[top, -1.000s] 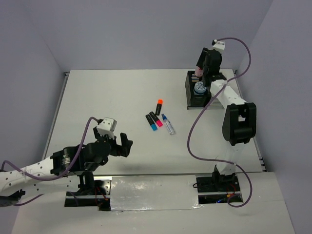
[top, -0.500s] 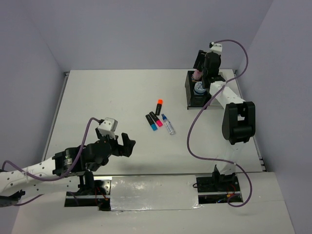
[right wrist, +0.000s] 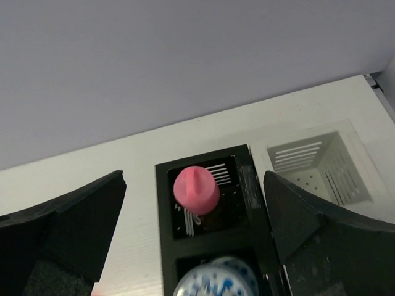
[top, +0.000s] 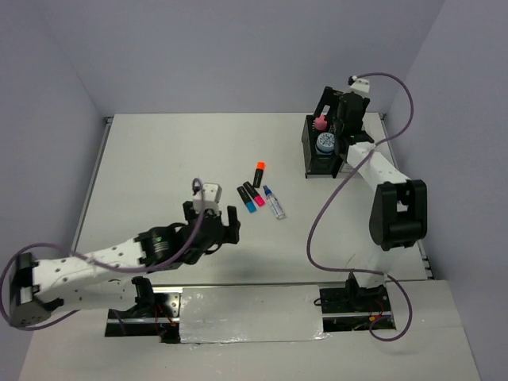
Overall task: Sort the stationery into containers
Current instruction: Place the stationery in the storage box, then pick up the stationery from the center of the board.
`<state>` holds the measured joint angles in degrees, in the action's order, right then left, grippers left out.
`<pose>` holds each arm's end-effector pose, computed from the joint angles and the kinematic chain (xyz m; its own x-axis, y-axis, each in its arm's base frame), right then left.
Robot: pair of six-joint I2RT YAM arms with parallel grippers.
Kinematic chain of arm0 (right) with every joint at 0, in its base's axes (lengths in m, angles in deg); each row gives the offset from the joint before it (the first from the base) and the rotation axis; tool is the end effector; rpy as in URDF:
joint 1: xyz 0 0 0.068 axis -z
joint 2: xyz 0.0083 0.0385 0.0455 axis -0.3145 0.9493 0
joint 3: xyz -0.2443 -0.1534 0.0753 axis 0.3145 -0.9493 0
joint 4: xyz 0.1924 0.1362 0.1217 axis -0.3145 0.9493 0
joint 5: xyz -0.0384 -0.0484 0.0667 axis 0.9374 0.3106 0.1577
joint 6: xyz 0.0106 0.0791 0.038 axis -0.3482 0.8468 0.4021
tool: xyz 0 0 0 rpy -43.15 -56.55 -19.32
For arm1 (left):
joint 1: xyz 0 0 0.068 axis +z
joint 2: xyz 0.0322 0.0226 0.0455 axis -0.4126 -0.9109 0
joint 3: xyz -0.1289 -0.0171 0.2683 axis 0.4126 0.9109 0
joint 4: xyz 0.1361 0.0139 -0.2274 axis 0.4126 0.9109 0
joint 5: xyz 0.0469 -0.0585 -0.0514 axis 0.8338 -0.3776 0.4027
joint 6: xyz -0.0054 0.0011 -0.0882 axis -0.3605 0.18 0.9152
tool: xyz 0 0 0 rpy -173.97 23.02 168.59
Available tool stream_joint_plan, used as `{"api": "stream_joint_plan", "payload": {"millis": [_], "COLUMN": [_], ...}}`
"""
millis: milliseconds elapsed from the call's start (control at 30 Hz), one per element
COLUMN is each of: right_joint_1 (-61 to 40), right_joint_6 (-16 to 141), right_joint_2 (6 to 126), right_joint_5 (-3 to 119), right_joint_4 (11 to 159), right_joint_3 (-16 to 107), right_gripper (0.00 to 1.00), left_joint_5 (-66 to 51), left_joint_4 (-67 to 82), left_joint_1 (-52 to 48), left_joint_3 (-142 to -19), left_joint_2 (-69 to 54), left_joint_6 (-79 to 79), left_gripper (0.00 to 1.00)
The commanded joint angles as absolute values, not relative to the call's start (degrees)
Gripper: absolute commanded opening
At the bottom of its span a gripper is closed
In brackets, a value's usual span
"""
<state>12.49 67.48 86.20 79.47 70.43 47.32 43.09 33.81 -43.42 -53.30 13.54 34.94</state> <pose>0.4759 0.0303 0.3245 -0.1469 0.1834 -0.9720 0.1628 0.9737 0.1592 0.1305 -0.1801 0.2954 -0.4870 -0.2370 -0.8407 0.1724 0.9175 -0.3585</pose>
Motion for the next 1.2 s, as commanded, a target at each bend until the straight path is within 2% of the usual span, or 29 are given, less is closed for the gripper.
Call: {"api": "stream_joint_plan", "payload": {"millis": [0,67,167,300,333,367,433,600,767,1033,1067,1133,1167], "right_joint_1": [12.4,12.3,12.0,11.3,11.2,11.3,11.3,11.3,11.3,11.2,11.3,11.3,11.3], "right_joint_6": [75.6,78.8,80.8,81.7,81.7,82.1,82.1,80.5,79.9,79.2,79.4,79.5,79.5], "right_joint_2": [71.7,67.5,60.2,51.8,49.1,47.9,44.9,40.8,39.2,37.5,37.6,37.7,37.7], "right_joint_5": [82.6,81.9,77.1,70.4,69.2,68.9,68.1,66.9,63.8,62.9,62.8,62.6,62.5], "right_joint_4": [76.9,86.1,95.3,97.6,97.4,98.4,98.9,102.8,103.1,103.0,102.9,103.0,102.9], "right_joint_3": [47.0,47.1,45.9,37.8,36.3,35.2,32.7,33.0,33.7,32.5,32.5,32.7,32.7], "right_gripper": [1.00,1.00,1.00,1.00,1.00,1.00,1.00,1.00,1.00,1.00,1.00,1.00,1.00], "left_joint_5": [38.3,33.2,34.8,35.5,35.4,35.5,34.7,31.8,31.9,28.5,28.0,26.8,26.5], "left_joint_4": [27.8,27.4,36.8,53.7,57.1,64.0,68.1,60.9,63.2,57.2,56.0,54.0,53.6], "left_joint_1": [-38.8,-35.9,-35.4,-34.8,-34.5,-34.4,-34.0,-32.9,-32.5,-31.0,-31.0,-31.0,-31.1], "left_joint_3": [-59.5,-66.3,-81.0,-103.5,-113.0,-117.4,-126.7,-121.3,-122.8,-119.7,-118.8,-118.1,-117.8], "left_joint_2": [2.5,-8.3,-23.7,-43.1,-50.8,-54.4,-61.3,-61.9,-63.8,-65.1,-65.2,-65.2,-65.6], "left_joint_6": [42.5,43.8,48.5,56.1,57.2,60.3,62.9,67.4,69.3,65.8,65.3,64.6,64.2], "left_gripper": [0.99,0.99,0.99,0.99,0.99,0.99,0.99,0.92,0.91,0.86,0.80,0.77,0.69]}}
